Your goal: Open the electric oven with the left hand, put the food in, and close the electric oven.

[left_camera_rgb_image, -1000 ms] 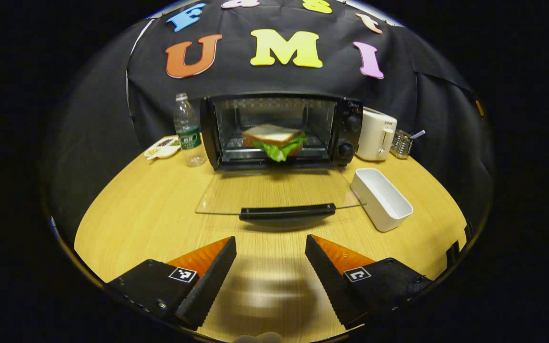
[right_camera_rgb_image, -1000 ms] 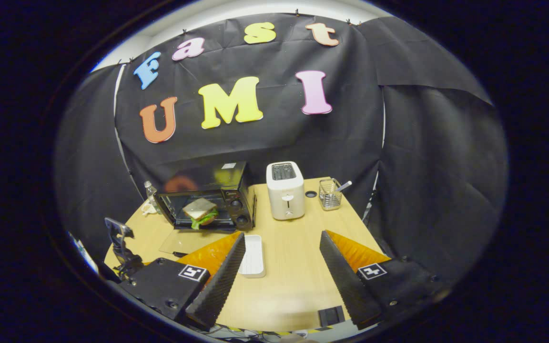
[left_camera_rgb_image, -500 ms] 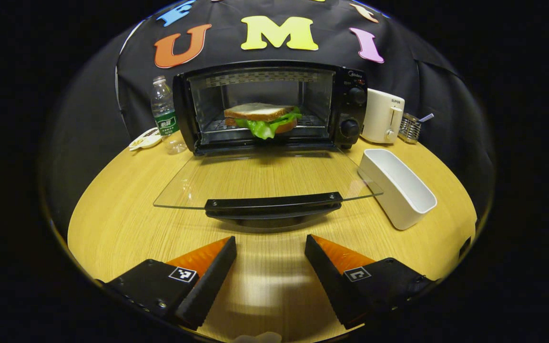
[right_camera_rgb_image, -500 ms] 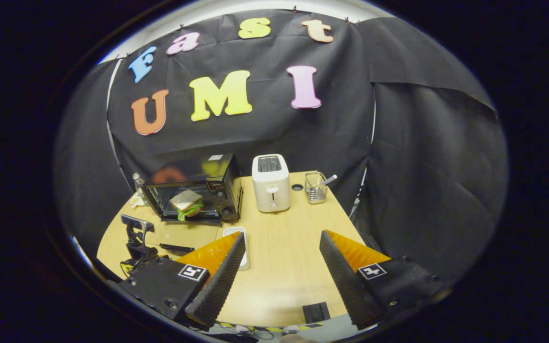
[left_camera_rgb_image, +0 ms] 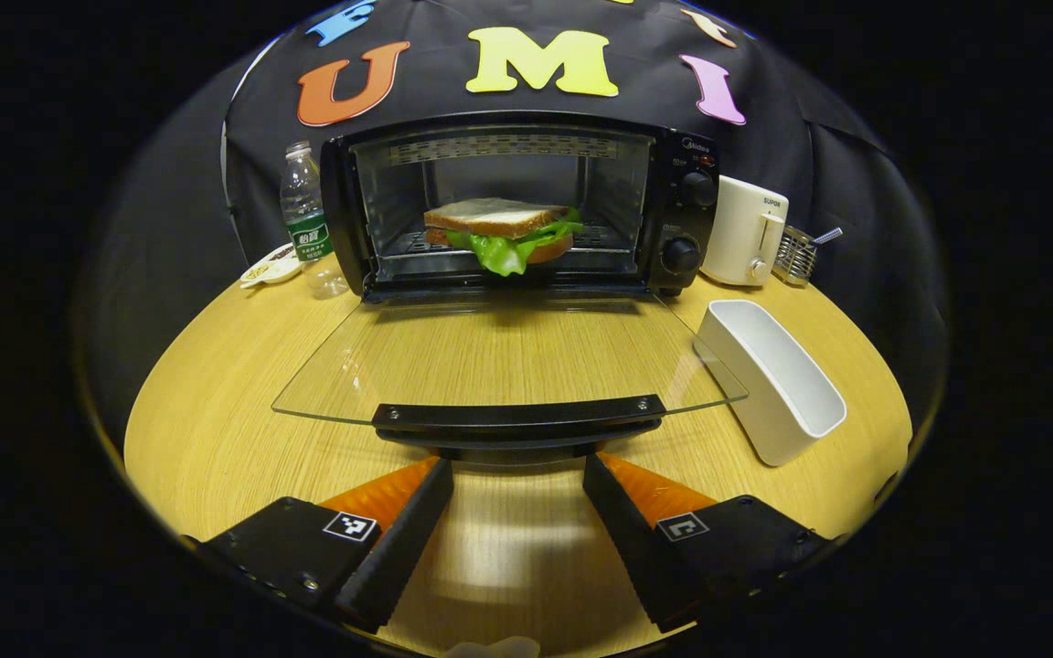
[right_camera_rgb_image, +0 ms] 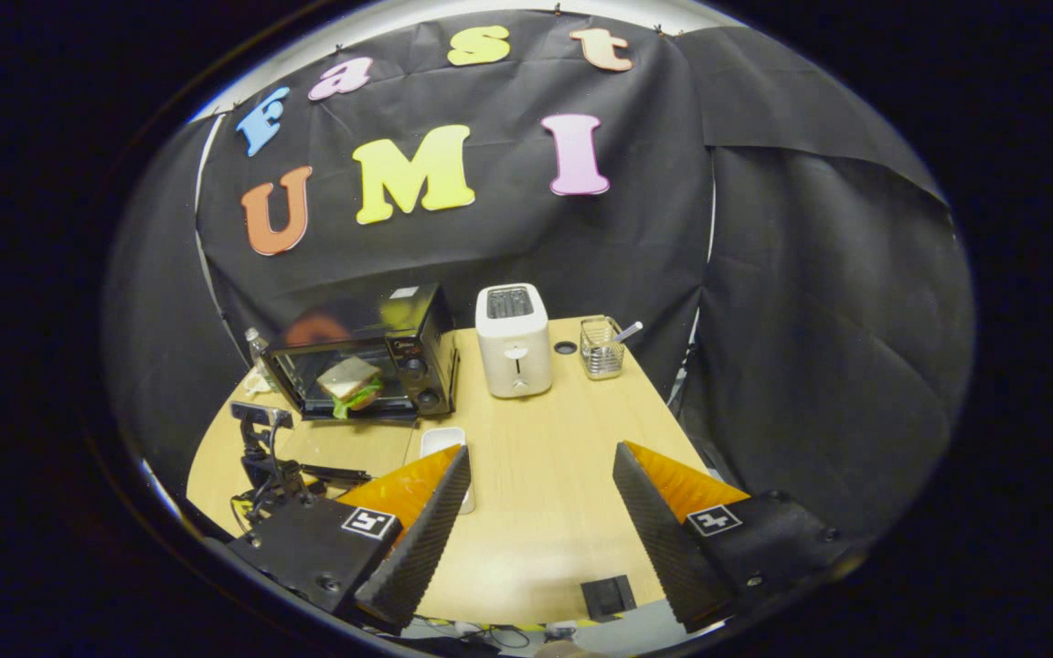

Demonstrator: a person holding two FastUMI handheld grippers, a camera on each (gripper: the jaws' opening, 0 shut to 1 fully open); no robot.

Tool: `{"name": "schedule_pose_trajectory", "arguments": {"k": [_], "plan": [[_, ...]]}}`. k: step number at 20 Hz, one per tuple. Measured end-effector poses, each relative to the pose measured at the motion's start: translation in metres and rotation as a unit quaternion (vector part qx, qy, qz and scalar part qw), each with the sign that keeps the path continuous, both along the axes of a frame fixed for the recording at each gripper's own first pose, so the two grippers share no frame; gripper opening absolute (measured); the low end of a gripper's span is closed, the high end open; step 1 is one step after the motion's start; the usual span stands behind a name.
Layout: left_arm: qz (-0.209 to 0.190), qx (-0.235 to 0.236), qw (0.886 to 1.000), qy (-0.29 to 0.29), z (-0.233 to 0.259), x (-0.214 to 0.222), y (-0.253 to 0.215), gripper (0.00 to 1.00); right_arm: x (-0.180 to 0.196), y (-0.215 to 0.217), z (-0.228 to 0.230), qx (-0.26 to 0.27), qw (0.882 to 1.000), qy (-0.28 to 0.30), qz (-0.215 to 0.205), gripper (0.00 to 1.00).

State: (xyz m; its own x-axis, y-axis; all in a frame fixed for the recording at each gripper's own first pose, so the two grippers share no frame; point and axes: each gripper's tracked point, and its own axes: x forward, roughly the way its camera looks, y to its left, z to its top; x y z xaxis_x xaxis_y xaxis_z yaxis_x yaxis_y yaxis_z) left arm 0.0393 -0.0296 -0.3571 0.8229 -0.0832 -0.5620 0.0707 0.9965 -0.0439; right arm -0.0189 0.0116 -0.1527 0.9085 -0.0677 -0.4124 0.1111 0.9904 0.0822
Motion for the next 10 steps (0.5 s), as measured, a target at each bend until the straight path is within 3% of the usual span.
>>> {"name": "schedule_pose_trajectory", "arguments": {"k": [10], "plan": [[0.006, -0.018, 0.999, -0.028, 0.043, 0.014, 0.006, 0.95, 0.003, 0.003, -0.005, 0.026, 1.000, 0.006, 0.002, 1.00]]}}
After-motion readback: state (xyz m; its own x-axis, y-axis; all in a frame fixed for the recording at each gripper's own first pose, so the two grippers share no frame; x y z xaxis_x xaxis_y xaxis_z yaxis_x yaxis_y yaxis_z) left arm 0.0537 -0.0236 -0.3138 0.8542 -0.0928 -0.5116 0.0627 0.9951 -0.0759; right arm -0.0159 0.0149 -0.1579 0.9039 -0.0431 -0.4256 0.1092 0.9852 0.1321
